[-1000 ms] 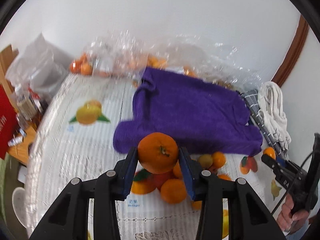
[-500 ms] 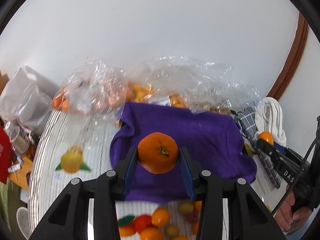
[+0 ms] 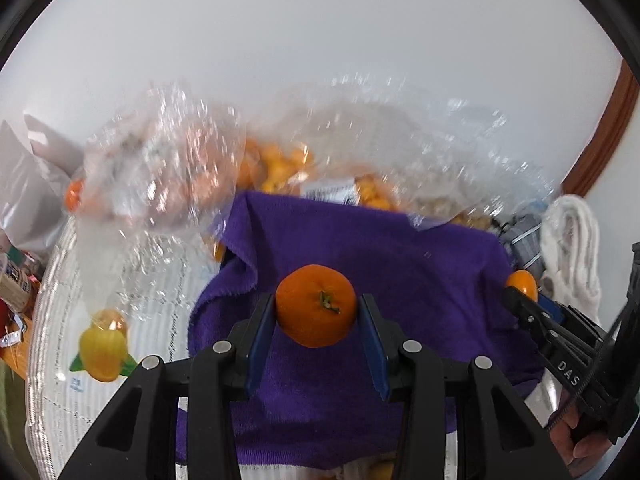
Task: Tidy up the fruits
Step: 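Carry the orange in the right tool while the left tool carries the mandarin onto the purple towel, then open the right tool on the towel while the left tool releases its mandarin there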
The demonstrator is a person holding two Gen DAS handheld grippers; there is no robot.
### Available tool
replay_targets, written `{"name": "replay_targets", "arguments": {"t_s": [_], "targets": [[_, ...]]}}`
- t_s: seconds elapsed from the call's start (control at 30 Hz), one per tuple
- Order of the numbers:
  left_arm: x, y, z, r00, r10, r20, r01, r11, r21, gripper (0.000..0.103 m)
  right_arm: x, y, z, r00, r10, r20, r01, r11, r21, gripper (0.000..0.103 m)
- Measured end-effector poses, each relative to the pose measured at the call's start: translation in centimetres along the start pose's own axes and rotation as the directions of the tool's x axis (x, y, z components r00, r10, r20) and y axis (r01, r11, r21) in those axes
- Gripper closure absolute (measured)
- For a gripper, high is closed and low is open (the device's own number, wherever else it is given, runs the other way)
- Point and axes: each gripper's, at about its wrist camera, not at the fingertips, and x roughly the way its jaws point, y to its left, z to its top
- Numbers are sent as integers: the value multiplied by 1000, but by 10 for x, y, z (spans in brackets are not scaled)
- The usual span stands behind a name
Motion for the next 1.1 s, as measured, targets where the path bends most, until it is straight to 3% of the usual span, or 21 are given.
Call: {"name": "replay_targets", "arguments": {"t_s": [0.17,1.1], "targets": [[17,-1,-5,999,17,-33,-17,1000,13,63,23,-12,-13,999,-6,-51,7,1000,27,71],[47,-14,-22,990,45,-133,-36,997,70,63,43,-15,-27,995,-31,-99,34,999,23,70]]}}
